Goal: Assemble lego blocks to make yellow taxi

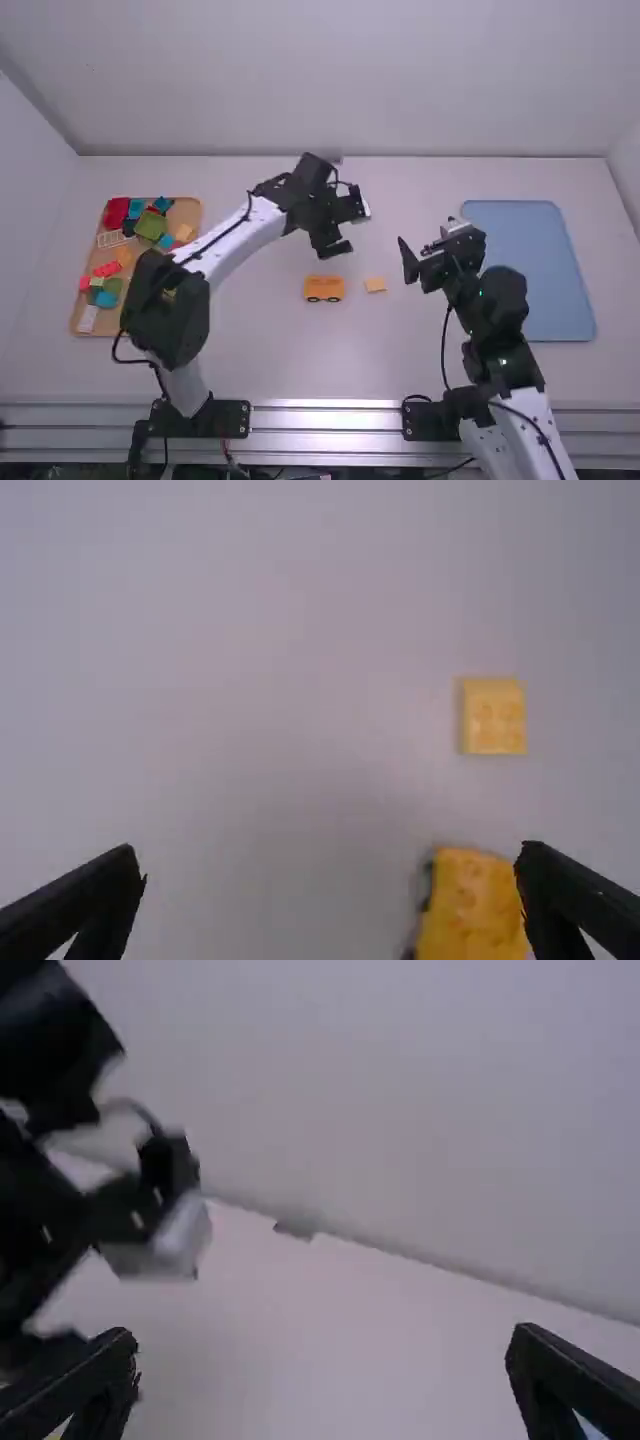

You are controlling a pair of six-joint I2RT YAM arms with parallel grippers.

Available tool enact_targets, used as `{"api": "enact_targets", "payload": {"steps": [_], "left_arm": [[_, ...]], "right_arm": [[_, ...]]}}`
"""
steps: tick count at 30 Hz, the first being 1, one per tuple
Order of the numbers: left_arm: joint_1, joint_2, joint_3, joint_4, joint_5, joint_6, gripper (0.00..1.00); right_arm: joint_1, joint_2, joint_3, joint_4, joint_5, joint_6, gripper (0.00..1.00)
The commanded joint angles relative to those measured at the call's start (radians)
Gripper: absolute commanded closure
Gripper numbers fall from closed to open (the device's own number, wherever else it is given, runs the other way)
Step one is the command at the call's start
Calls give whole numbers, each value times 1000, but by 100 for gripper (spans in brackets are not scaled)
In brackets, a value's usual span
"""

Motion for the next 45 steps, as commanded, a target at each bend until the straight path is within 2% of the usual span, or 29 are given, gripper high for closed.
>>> {"api": "enact_targets", "payload": {"steps": [1,5,7,9,11,14,20,25,29,35,41,45], "left_arm": [[24,-76,-69,0,61,23,1],[82,-192,-158,31,158,92,1],[141,-283,-240,81,233,98,1],[201,-360,-317,135,298,96,1],[274,-439,-414,214,373,84,1],[338,-516,-518,291,380,48,1],[366,-603,-666,396,352,31,1],[362,-612,-748,420,418,156,1],[362,-577,-785,418,537,325,1],[362,-431,-788,462,713,454,1],[361,-289,-788,596,805,436,1],[361,-225,-788,712,838,322,1]], "right_arm": [[-52,135,131,-32,-301,-138,1],[-124,335,294,-161,-573,-327,1],[-164,483,426,-323,-745,-529,1],[-177,590,528,-509,-809,-739,1],[-175,691,613,-687,-784,-940,1],[-176,805,673,-771,-730,-1041,1],[-177,935,694,-789,-722,-1066,1],[-176,1038,676,-955,-761,-1414,1],[-177,1111,623,-916,-774,-1489,1],[-179,1261,533,-729,-835,-1498,1],[-187,1362,487,-662,-874,-1596,1],[-203,1422,460,-573,-863,-1545,7]]}}
